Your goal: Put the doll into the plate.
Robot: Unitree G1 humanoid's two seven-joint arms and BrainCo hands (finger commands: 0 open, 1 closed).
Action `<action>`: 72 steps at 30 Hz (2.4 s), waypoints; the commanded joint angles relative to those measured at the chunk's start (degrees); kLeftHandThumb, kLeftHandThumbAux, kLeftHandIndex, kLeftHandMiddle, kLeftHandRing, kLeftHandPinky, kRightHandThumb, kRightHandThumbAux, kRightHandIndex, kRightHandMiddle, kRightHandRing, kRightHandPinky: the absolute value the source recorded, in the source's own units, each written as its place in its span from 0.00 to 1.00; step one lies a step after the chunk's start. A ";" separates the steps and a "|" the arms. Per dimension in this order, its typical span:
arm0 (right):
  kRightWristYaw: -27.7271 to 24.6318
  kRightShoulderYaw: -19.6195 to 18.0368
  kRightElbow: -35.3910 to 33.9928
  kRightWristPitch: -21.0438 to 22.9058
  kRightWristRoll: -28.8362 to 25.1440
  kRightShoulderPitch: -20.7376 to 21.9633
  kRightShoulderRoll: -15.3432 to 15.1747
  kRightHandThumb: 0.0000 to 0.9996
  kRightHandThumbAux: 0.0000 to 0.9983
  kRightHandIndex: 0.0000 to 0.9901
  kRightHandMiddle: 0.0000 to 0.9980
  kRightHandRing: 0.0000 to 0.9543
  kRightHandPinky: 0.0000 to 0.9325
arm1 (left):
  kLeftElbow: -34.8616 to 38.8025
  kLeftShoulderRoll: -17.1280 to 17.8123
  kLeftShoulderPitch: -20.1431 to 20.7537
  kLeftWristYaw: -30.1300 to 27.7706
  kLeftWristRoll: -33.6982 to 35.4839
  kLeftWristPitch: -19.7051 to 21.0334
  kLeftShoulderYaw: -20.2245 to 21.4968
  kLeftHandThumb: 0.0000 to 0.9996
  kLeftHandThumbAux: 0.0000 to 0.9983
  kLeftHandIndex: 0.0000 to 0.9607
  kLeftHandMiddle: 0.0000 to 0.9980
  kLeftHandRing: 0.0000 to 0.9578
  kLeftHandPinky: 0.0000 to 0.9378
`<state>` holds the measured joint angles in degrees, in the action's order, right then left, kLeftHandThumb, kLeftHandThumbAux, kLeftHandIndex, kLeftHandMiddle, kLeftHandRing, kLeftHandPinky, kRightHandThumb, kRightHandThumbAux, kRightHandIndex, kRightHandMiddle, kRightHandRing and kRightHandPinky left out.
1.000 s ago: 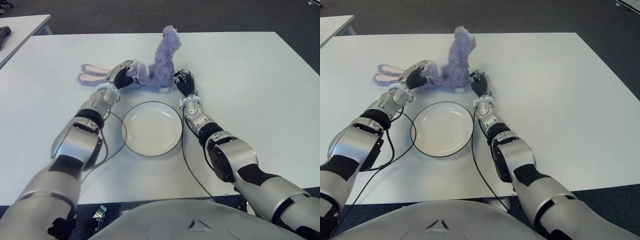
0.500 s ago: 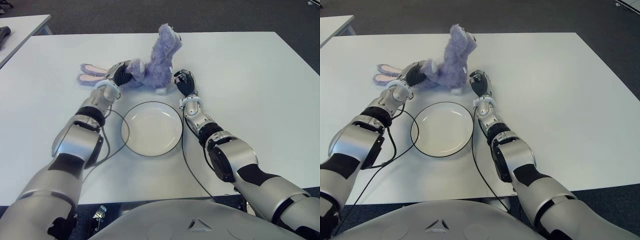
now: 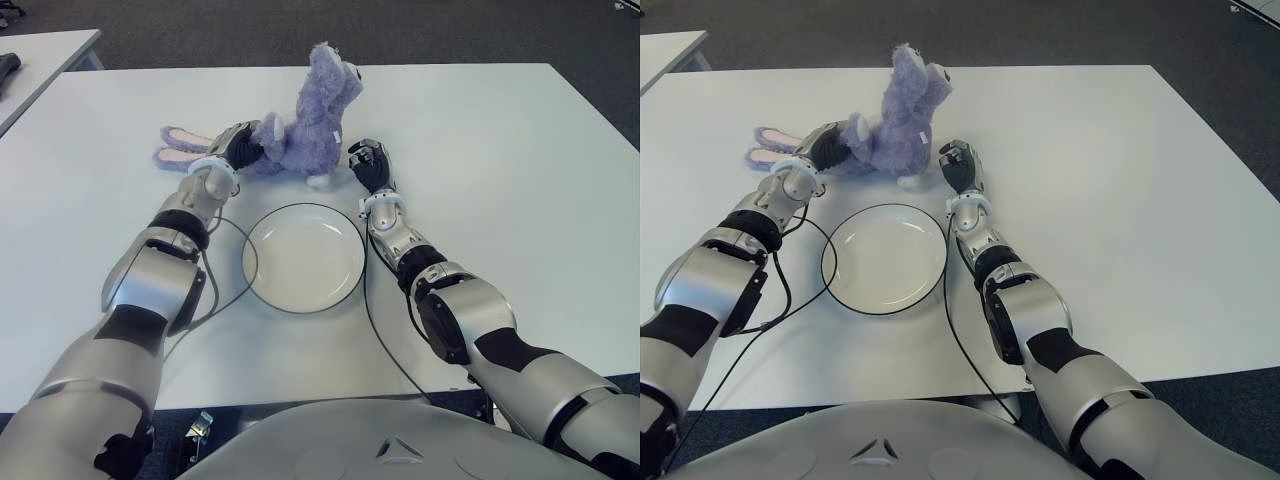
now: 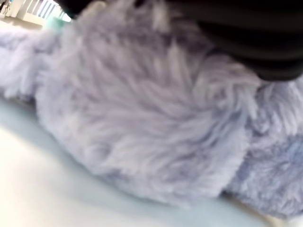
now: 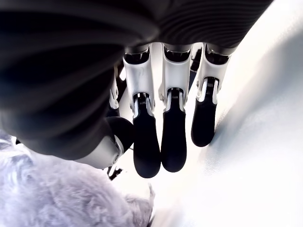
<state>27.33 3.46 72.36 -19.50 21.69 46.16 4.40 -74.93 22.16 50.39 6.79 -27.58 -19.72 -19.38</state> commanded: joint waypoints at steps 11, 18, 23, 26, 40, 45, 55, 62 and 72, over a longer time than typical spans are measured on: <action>-0.98 0.32 7.16 5.96 0.08 -9.89 6.66 0.70 0.74 0.41 0.81 0.89 0.93 | -4.32 -0.54 -6.84 -6.96 -0.78 7.68 0.04 0.70 0.52 0.73 0.82 0.84 0.87; -0.85 -0.36 6.99 5.49 -0.79 -9.77 7.12 0.70 0.74 0.42 0.81 0.89 0.93 | -4.08 -0.95 -6.45 -2.03 -2.02 9.92 -1.00 0.88 0.64 0.78 0.83 0.87 0.91; -1.43 -0.74 7.06 5.99 -1.18 -9.67 7.23 0.70 0.74 0.41 0.81 0.89 0.92 | -3.62 -0.64 -5.52 -1.16 -1.53 10.32 -0.81 0.92 0.65 0.80 0.84 0.88 0.91; -1.40 -0.38 7.09 6.44 -0.97 -9.58 7.22 0.70 0.74 0.41 0.81 0.89 0.92 | -3.21 -0.14 -5.09 -0.34 -1.35 9.84 -0.68 0.95 0.65 0.81 0.84 0.88 0.90; -1.30 0.68 7.17 7.31 -0.08 -9.45 7.17 0.70 0.74 0.41 0.81 0.88 0.91 | -1.92 2.16 -2.05 1.66 -1.71 9.74 -1.02 0.95 0.66 0.80 0.83 0.87 0.89; -1.37 0.65 7.13 7.42 -0.25 -9.16 7.27 0.69 0.74 0.41 0.75 0.80 0.77 | -0.61 3.37 -0.37 2.18 -1.66 9.31 -0.90 0.94 0.66 0.80 0.84 0.87 0.88; -1.52 0.56 7.13 7.68 -0.42 -8.99 7.43 0.69 0.74 0.41 0.75 0.82 0.85 | 0.04 4.94 0.99 3.31 -2.65 8.44 -1.32 0.96 0.65 0.81 0.84 0.88 0.88; -1.16 0.56 7.23 6.71 -0.18 -9.89 7.44 0.70 0.74 0.41 0.76 0.84 0.88 | 1.53 6.76 2.66 3.92 -3.67 7.05 -1.93 0.94 0.66 0.81 0.84 0.88 0.89; -0.45 0.45 7.12 5.62 -0.26 -9.65 7.67 0.70 0.74 0.42 0.80 0.89 0.93 | 5.66 9.12 3.14 6.10 -5.90 6.15 -2.94 0.95 0.66 0.81 0.84 0.88 0.88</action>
<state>27.84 3.95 72.01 -19.50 21.59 46.26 4.40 -71.34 29.42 53.05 11.21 -31.92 -13.17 -21.48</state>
